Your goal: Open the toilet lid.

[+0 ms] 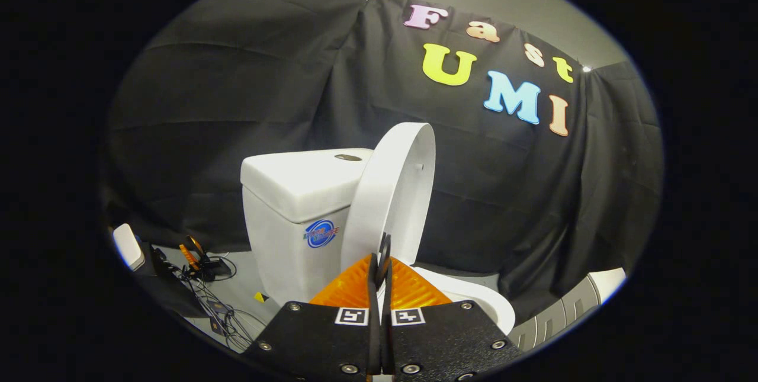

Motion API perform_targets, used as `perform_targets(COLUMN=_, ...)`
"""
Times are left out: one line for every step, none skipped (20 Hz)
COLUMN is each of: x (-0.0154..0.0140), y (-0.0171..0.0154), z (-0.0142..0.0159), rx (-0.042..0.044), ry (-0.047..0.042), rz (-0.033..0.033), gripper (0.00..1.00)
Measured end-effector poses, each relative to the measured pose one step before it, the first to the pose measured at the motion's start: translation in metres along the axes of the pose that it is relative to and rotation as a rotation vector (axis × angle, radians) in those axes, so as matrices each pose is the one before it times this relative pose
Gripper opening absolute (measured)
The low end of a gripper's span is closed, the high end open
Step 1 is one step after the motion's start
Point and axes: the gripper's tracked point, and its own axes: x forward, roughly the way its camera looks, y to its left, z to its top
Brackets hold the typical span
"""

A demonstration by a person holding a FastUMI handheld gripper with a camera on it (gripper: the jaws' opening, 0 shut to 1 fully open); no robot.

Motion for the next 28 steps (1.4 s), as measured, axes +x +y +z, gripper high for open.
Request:
perform_targets(x=0.00080, y=0.00409, z=0.00167, rx=-0.00908, ry=-0.00518, rz=0.00895, gripper=0.00)
perform_targets(x=0.00164, y=0.00247, z=0.00040, rx=-0.00605, ry=-0.00409, rz=0.00532, gripper=0.00)
perform_targets(x=0.00048, y=0.00053, z=0.00101, rx=-0.00408, ry=-0.00025, rz=0.00257, gripper=0.00)
perform_targets(x=0.00082, y=0.00229, z=-0.00044, rx=-0.00198, ry=-0.00094, rz=0.00455, gripper=0.00)
perform_targets(x=0.00182, y=0.00139, z=0.00181, rx=-0.00336, ry=-0.00220, rz=0.00785, gripper=0.00)
perform_targets(x=0.00272, y=0.00462, z=0.00175, rx=-0.00803, ry=-0.00457, rz=0.01284, gripper=0.00)
perform_targets(x=0.00237, y=0.00378, z=0.00285, rx=-0.01426, ry=-0.00411, rz=0.01570, gripper=0.00)
perform_targets(x=0.00070, y=-0.00155, z=0.00320, rx=-0.02065, ry=-0.00673, rz=-0.00158, gripper=0.00)
perform_targets(x=0.00112, y=0.00043, z=0.00027, rx=-0.01503, ry=0.00399, rz=0.00243, gripper=0.00)
perform_targets(x=0.00019, y=-0.00162, z=-0.00134, rx=-0.01126, ry=-0.00413, rz=0.00440, gripper=0.01)
perform_targets(x=-0.00040, y=0.00056, z=-0.00178, rx=0.00466, ry=0.00191, rz=0.02015, gripper=0.01)
perform_targets(x=0.00101, y=0.00453, z=-0.00163, rx=0.01802, ry=-0.00504, rz=0.03445, gripper=0.06)
perform_targets(x=-0.00111, y=0.00538, z=-0.00235, rx=0.01938, ry=-0.00099, rz=0.04036, gripper=0.10)
perform_targets(x=-0.00237, y=-0.00403, z=-0.00360, rx=0.00680, ry=0.00696, rz=0.01158, gripper=0.26)
perform_targets(x=-0.00778, y=-0.01034, z=-0.00120, rx=-0.00378, ry=-0.00392, rz=-0.02375, gripper=0.42)
perform_targets(x=-0.00765, y=-0.00991, z=0.00155, rx=0.00146, ry=-0.01083, rz=-0.02490, gripper=0.58)
perform_targets(x=-0.00530, y=-0.00848, z=-0.00017, rx=0.01000, ry=-0.00656, rz=-0.01609, gripper=0.74)
perform_targets(x=-0.00244, y=-0.00455, z=-0.00215, rx=0.02190, ry=-0.00715, rz=-0.00450, gripper=0.92)
perform_targets(x=-0.00592, y=-0.00457, z=0.00053, rx=0.02730, ry=-0.00846, rz=-0.00183, gripper=0.95)
perform_targets(x=-0.00695, y=-0.00323, z=0.00053, rx=0.02357, ry=-0.00878, rz=0.00398, gripper=0.95)
perform_targets(x=-0.00941, y=-0.00752, z=0.00292, rx=0.02115, ry=-0.01468, rz=-0.00795, gripper=0.95)
perform_targets(x=-0.01039, y=-0.00945, z=0.00663, rx=0.01924, ry=-0.01755, rz=-0.01142, gripper=0.95)
perform_targets(x=-0.00879, y=-0.00838, z=0.00517, rx=0.01570, ry=-0.01481, rz=-0.01012, gripper=0.95)
perform_targets(x=-0.00741, y=-0.00848, z=0.00299, rx=0.01658, ry=-0.01378, rz=-0.01539, gripper=0.95)
perform_targets(x=-0.00710, y=-0.01072, z=0.00407, rx=0.01673, ry=-0.01267, rz=-0.01714, gripper=0.95)
perform_targets(x=-0.00648, y=-0.00831, z=0.00500, rx=0.01737, ry=-0.01492, rz=-0.01357, gripper=0.95)
perform_targets(x=-0.00718, y=-0.00742, z=0.00552, rx=0.01717, ry=-0.01615, rz=-0.01261, gripper=0.95)
perform_targets(x=-0.00689, y=-0.00665, z=0.00386, rx=0.01333, ry=-0.01422, rz=-0.01243, gripper=0.95)
